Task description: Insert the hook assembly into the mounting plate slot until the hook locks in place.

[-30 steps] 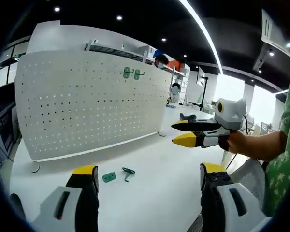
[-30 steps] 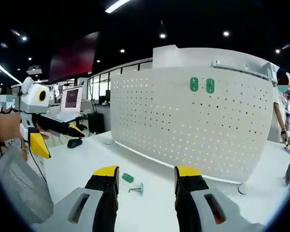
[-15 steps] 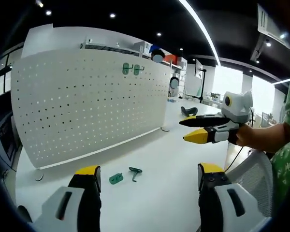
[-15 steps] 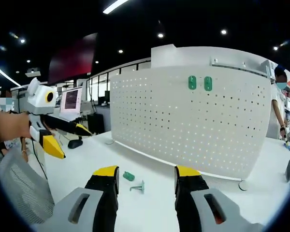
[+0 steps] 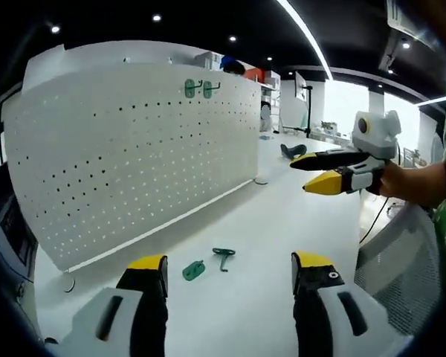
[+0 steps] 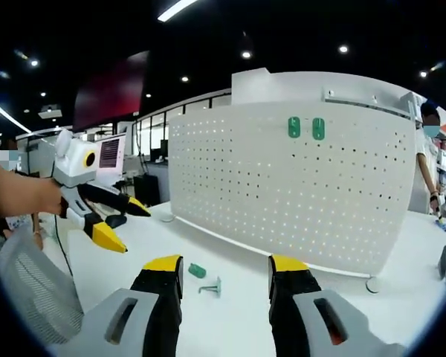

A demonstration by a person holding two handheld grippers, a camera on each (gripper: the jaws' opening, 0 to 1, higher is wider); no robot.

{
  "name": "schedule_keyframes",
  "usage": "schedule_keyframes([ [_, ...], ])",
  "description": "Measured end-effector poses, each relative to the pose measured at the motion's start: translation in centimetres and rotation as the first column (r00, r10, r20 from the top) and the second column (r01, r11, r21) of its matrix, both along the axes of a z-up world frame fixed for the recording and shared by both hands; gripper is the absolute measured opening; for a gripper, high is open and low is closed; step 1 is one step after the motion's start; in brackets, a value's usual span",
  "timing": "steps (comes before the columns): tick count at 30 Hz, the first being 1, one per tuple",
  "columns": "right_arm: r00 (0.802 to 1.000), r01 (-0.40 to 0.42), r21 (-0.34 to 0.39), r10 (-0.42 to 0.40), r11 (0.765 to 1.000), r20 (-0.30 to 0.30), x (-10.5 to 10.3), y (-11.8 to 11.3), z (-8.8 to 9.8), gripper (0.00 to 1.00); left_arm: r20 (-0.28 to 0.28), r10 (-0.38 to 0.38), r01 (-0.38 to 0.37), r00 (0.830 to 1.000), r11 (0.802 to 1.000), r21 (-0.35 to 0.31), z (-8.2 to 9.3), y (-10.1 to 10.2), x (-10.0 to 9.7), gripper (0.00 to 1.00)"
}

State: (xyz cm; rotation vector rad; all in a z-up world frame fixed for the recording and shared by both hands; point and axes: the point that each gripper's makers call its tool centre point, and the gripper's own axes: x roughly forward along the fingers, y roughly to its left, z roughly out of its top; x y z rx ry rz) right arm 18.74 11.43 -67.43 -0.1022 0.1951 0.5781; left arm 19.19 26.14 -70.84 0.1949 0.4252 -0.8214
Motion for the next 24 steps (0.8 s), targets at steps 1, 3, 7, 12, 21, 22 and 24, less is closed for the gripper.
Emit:
schedule_keyframes([
  [1, 1.0, 0.002, -0.001, -0.002, 1.0, 0.0, 0.0, 0.0, 0.0, 0.47, 0.002, -0.002, 0.002, 1.0, 1.0, 0.006, -0.1, 0.0, 0.1, 0.68],
  [3, 1.0, 0.002, -0.001, -0.002, 1.0, -0.001, 0.0, -0.1, 0.0, 0.47, 0.006, -0.012, 0.012, 1.0, 1.0, 0.025, -0.3, -0.1, 0.3, 0.67],
  [7, 1.0, 0.005, -0.001, -0.005, 1.0, -0.004, 0.0, -0.2, -0.1, 0.47, 0.004, -0.03, 0.03, 1.0, 0.997, 0.066, -1.1, -0.1, 0.7, 0.64],
  [12, 1.0, 0.006, -0.001, -0.006, 1.0, -0.004, 0.0, -0.2, -0.2, 0.47, 0.004, -0.059, 0.058, 0.998, 0.99, 0.125, -1.9, -0.2, 1.3, 0.62],
  [21, 1.0, 0.007, 0.003, -0.007, 1.0, -0.009, 0.1, -0.2, -0.3, 0.46, -0.005, -0.126, 0.124, 0.992, 0.967, 0.223, -3.1, -0.7, 2.1, 0.59],
  [22, 1.0, 0.007, 0.005, -0.007, 1.0, -0.009, 0.2, -0.2, -0.3, 0.46, -0.007, -0.13, 0.128, 0.992, 0.965, 0.228, -3.2, -0.7, 2.2, 0.58],
  [24, 1.0, 0.009, 0.005, -0.009, 1.0, -0.009, 0.2, -0.3, -0.3, 0.46, -0.007, -0.14, 0.138, 0.99, 0.961, 0.238, -3.3, -0.8, 2.5, 0.58],
])
